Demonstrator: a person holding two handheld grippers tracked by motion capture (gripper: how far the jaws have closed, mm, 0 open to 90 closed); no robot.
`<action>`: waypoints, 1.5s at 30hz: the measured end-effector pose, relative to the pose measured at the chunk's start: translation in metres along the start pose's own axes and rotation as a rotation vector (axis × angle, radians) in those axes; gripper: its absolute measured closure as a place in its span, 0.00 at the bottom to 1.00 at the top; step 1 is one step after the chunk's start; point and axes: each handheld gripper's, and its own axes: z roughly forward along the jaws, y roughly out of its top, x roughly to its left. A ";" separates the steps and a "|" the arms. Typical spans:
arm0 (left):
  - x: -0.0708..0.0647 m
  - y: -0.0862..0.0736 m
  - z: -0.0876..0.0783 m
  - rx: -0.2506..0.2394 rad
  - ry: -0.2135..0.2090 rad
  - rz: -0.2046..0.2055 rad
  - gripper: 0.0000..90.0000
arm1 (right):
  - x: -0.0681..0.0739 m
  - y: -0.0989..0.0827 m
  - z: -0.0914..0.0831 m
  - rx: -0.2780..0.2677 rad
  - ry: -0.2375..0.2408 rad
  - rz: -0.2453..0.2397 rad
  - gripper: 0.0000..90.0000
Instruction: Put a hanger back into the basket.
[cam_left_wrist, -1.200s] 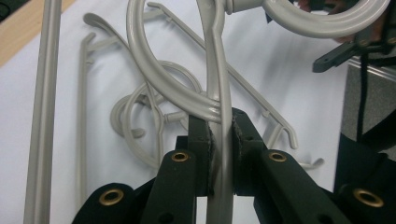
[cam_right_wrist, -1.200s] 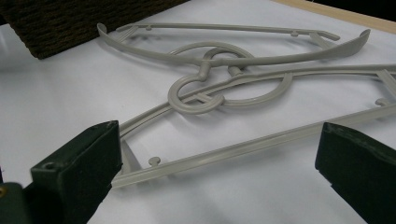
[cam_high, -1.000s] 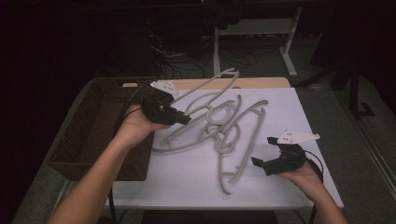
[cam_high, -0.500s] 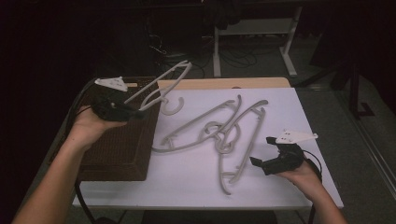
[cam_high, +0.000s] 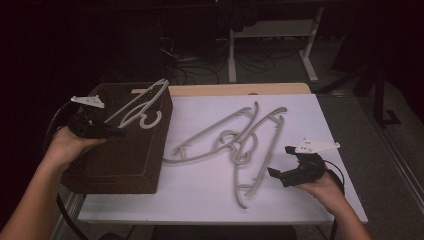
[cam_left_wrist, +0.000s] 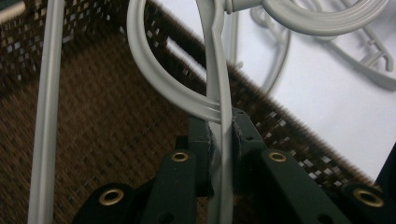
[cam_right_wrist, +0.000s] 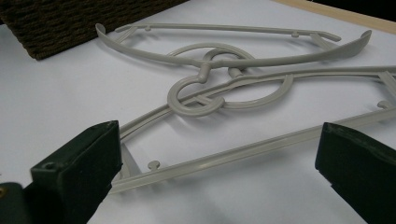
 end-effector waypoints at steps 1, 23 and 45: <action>0.002 -0.002 0.002 0.005 0.000 -0.006 0.90 | 0.000 0.000 0.000 0.000 0.000 0.000 0.00; 0.034 -0.036 0.026 -0.033 -0.036 -0.043 0.90 | -0.001 -0.001 0.002 0.010 -0.001 -0.003 0.00; 0.049 -0.049 0.041 -0.007 0.040 -0.125 0.36 | -0.001 -0.001 0.002 0.011 0.001 -0.001 0.00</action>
